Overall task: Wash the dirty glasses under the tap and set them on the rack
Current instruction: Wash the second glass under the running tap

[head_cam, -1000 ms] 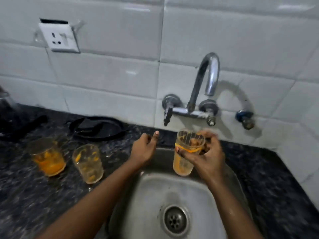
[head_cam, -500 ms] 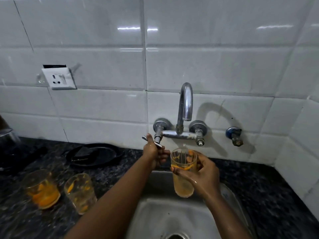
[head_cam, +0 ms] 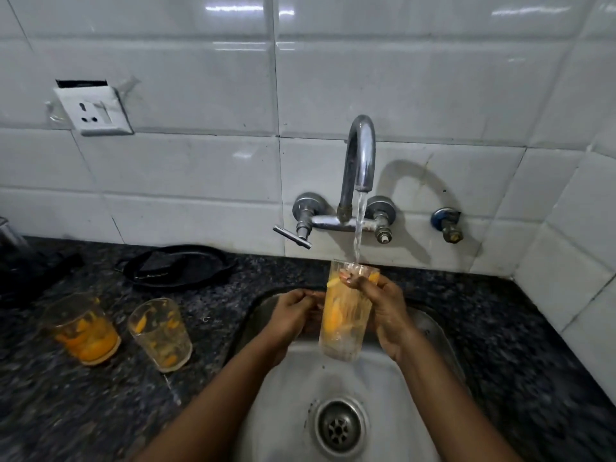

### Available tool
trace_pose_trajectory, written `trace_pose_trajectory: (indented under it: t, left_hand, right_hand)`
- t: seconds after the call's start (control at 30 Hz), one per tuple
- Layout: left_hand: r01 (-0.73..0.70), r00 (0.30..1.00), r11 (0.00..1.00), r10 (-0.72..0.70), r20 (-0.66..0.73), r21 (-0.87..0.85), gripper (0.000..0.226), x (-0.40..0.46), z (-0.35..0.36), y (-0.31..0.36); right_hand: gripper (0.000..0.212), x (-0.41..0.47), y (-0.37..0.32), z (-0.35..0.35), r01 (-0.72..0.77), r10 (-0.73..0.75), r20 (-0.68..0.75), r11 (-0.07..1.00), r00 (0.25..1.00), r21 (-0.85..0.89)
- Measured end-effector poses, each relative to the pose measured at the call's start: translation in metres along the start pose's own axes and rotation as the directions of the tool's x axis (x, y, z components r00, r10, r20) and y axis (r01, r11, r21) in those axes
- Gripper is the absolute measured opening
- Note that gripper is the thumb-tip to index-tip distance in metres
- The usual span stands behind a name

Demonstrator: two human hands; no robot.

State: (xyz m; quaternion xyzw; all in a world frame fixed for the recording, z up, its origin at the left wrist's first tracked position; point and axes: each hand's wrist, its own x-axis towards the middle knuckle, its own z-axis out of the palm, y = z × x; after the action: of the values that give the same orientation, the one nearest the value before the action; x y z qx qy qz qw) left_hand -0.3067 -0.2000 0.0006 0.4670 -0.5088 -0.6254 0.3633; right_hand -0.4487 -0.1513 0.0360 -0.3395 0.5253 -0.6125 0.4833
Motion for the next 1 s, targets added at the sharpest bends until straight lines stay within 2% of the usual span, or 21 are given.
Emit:
trace_pose_trajectory:
  t: [0.03,0.13,0.2,0.3,0.4,0.5,0.57,0.6,0.63,0.67,0.7,0.73,0.8,0.87,0.9,0.93,0.97,1.0]
  left_hand:
    - [-0.006,1.000,1.000,0.006,-0.022,-0.008,0.020,0.002,-0.001,-0.001]
    - [-0.079,0.995,0.997,0.078,-0.067,-0.012,0.014,0.006,-0.005,-0.002]
    - [-0.190,0.979,0.981,0.192,-0.067,0.034,0.015,0.009,-0.005,-0.001]
    - [-0.288,0.958,0.952,0.285,0.038,0.108,0.023,0.013,0.004,0.008]
    - [-0.256,0.950,0.960,0.229,0.210,0.112,0.022,0.016,0.017,0.017]
    - [-0.192,0.957,0.954,0.129,0.262,0.232,0.019,0.021,0.026,0.022]
    - [-0.159,0.976,0.912,0.089,0.197,0.377,0.033,0.025,0.033,0.021]
    - [-0.162,0.983,0.893,0.109,0.148,0.419,0.038,0.027,0.039,0.018]
    - [-0.179,0.984,0.880,0.152,0.098,0.440,0.043,0.029,0.045,0.017]
    - [-0.201,0.978,0.873,0.201,0.049,0.444,0.046,0.031,0.050,0.015]
    - [-0.214,0.973,0.882,0.231,0.009,0.420,0.048,0.032,0.054,0.014]
    - [-0.211,0.971,0.901,0.237,-0.023,0.378,0.049,0.035,0.057,0.016]
    - [-0.190,0.972,0.934,0.221,-0.075,0.301,0.046,0.042,0.059,0.025]
    - [-0.139,0.981,0.976,0.159,-0.114,0.165,0.038,0.049,0.055,0.034]
    - [-0.124,0.983,0.990,0.131,-0.128,0.063,0.036,0.051,0.054,0.036]
    - [-0.125,0.982,0.992,0.123,-0.144,-0.003,0.040,0.051,0.054,0.037]
    - [-0.145,0.977,0.989,0.140,-0.159,-0.019,0.045,0.049,0.053,0.037]
    - [-0.177,0.971,0.984,0.177,-0.160,0.013,0.048,0.048,0.052,0.036]
  right_hand:
    - [0.010,0.000,0.004,0.000,-0.058,0.057,0.028,0.997,0.998,0.049]
    - [0.048,0.001,0.017,-0.003,-0.256,0.234,0.161,0.957,0.959,0.135]
    - [0.048,0.002,0.022,-0.005,-0.392,0.333,0.269,0.897,0.904,0.205]
    - [0.048,0.004,0.026,-0.010,-0.536,0.429,0.377,0.807,0.821,0.249]
    - [0.051,-0.001,0.024,-0.013,-0.596,0.497,0.421,0.791,0.758,0.138]
    - [0.033,-0.001,0.024,-0.017,-0.542,0.510,0.334,0.841,0.793,0.002]
    - [0.029,0.002,0.024,-0.017,-0.423,0.444,0.223,0.896,0.868,-0.136]
    - [0.034,0.003,0.023,-0.014,-0.325,0.377,0.166,0.905,0.911,-0.274]
    - [0.041,0.003,0.023,-0.010,-0.221,0.299,0.108,0.864,0.948,-0.453]
    - [0.052,0.003,0.023,-0.005,-0.150,0.212,0.023,0.761,0.977,-0.631]
    - [0.067,0.001,0.023,-0.001,-0.106,0.101,-0.052,0.657,0.994,-0.746]
    - [0.080,0.000,0.026,0.001,-0.071,0.022,-0.073,0.629,0.997,-0.774]
    - [0.093,-0.001,0.034,-0.005,-0.032,0.025,-0.019,0.794,0.999,-0.607]
    - [0.077,-0.003,0.038,-0.017,-0.143,0.166,0.112,0.970,0.980,-0.195]
    - [0.064,-0.004,0.040,-0.022,-0.262,0.251,0.193,0.964,0.949,0.036]
    - [0.056,-0.007,0.040,-0.025,-0.371,0.305,0.283,0.902,0.909,0.220]
    - [0.054,-0.009,0.041,-0.027,-0.426,0.324,0.340,0.857,0.883,0.289]
    - [0.052,-0.010,0.040,-0.027,-0.421,0.323,0.348,0.870,0.880,0.256]
